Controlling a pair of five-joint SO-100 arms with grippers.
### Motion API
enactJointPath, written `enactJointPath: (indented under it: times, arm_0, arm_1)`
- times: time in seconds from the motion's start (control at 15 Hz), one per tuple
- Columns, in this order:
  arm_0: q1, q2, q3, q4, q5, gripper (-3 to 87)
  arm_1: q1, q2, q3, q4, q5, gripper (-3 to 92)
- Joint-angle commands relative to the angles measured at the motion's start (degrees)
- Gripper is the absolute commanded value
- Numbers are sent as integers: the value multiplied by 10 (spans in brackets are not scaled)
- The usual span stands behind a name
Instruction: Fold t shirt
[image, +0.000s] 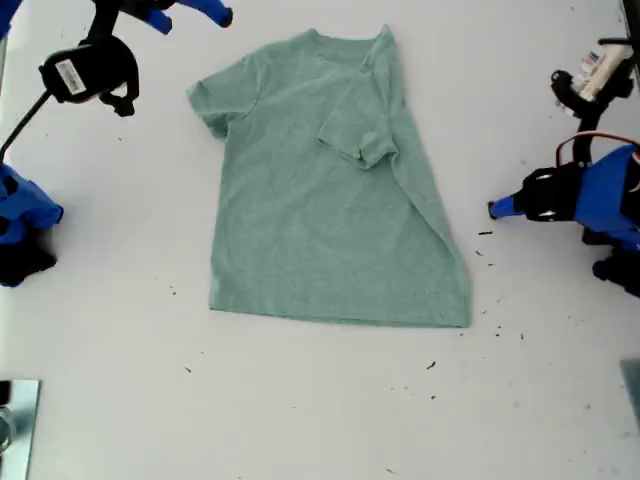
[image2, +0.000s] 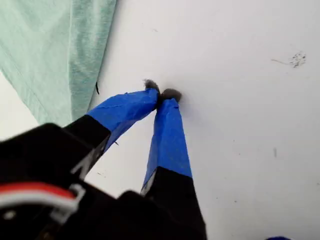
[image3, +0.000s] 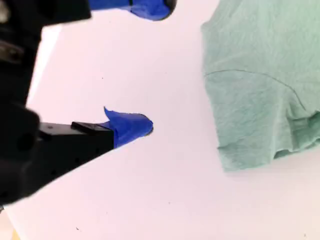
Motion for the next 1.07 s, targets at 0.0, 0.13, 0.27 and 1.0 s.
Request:
enactJointPath:
  times: [0.0, 0.13, 0.27, 1.0]
  arm_0:
    - [14, 5, 43, -8, -8, 336]
    - [18, -13, 104, -61, -17, 334]
    - [24, -26, 185, -130, -23, 333]
    - [57, 126, 183, -200, -52, -3]
  arm_1:
    - [-1, 5, 23, -3, -4, 25]
    - [-4, 5, 23, -3, -4, 25]
    - [-10, 6, 23, -3, -2, 25]
    - [-23, 8, 23, -3, 5, 25]
